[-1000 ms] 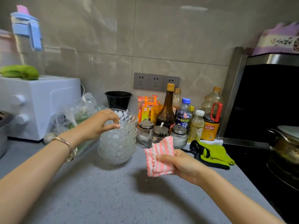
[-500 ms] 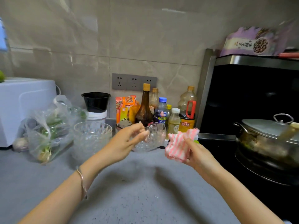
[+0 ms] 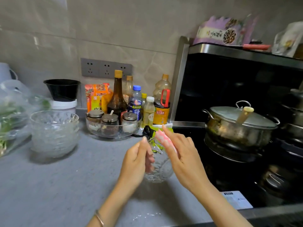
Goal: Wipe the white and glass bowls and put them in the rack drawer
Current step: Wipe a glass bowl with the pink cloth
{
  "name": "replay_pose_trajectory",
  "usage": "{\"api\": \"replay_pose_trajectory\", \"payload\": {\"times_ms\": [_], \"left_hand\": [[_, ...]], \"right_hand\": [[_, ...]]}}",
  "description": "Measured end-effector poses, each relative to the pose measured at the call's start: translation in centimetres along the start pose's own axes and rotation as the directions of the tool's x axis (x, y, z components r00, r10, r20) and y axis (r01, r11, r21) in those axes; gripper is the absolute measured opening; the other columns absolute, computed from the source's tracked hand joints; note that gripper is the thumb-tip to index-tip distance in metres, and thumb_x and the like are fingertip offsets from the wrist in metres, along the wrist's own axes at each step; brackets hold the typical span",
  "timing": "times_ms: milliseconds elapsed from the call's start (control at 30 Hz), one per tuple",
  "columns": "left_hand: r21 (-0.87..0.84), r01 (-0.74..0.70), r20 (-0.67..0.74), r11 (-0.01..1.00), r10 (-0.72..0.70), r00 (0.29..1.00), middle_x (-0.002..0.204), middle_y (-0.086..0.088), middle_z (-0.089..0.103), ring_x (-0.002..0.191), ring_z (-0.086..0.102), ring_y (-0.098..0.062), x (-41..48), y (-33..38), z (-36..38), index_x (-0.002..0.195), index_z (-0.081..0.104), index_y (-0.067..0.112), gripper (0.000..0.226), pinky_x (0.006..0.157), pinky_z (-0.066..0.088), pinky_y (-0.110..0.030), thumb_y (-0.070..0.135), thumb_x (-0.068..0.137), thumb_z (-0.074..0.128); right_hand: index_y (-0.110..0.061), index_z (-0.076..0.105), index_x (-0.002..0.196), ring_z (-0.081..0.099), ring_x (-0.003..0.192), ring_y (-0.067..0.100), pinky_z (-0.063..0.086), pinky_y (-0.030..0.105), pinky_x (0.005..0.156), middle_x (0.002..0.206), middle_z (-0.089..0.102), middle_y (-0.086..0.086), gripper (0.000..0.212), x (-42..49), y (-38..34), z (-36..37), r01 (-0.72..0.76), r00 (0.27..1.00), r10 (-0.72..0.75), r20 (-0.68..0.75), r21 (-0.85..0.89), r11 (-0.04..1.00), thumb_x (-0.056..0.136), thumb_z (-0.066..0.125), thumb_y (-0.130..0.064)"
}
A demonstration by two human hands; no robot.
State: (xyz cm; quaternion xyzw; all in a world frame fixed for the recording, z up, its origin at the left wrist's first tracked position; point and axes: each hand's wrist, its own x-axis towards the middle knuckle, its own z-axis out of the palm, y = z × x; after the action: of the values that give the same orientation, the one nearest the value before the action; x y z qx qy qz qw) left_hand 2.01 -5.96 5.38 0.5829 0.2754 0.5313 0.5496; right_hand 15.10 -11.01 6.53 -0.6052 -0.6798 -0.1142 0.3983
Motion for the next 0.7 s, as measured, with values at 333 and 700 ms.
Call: {"api": "replay_pose_trajectory", "payload": {"times_ms": [333, 700], "left_hand": [[0.125, -0.073, -0.232, 0.99, 0.1, 0.967, 0.049, 0.006, 0.055, 0.044, 0.053, -0.004, -2.1, -0.6, 0.6, 0.065, 0.054, 0.016, 0.048, 0.044, 0.042, -0.014, 0.034, 0.103, 0.031], [0.156, -0.08, -0.329, 0.984, 0.129, 0.935, 0.045, 0.004, 0.057, 0.044, 0.053, -0.01, -3.5, 0.7, 0.1, 0.062, 0.055, 0.012, 0.051, 0.044, 0.045, -0.02, 0.039, 0.099, 0.031]], "right_hand": [[-0.049, 0.048, 0.131, 0.028, 0.139, 0.0, 0.024, 0.037, 0.117, 0.145, 0.04, -0.023, 0.035, -1.5, -3.3, 1.8, -0.073, 0.997, 0.082, -0.01, 0.353, 0.933, 0.102, 0.032, -0.036], [-0.044, 0.054, 0.126, 0.041, 0.132, 0.001, 0.034, 0.038, 0.111, 0.136, 0.053, -0.016, 0.034, -1.7, -5.4, 2.3, -0.052, 0.991, 0.094, -0.099, 0.369, 0.928, 0.1, 0.033, -0.038]]}}
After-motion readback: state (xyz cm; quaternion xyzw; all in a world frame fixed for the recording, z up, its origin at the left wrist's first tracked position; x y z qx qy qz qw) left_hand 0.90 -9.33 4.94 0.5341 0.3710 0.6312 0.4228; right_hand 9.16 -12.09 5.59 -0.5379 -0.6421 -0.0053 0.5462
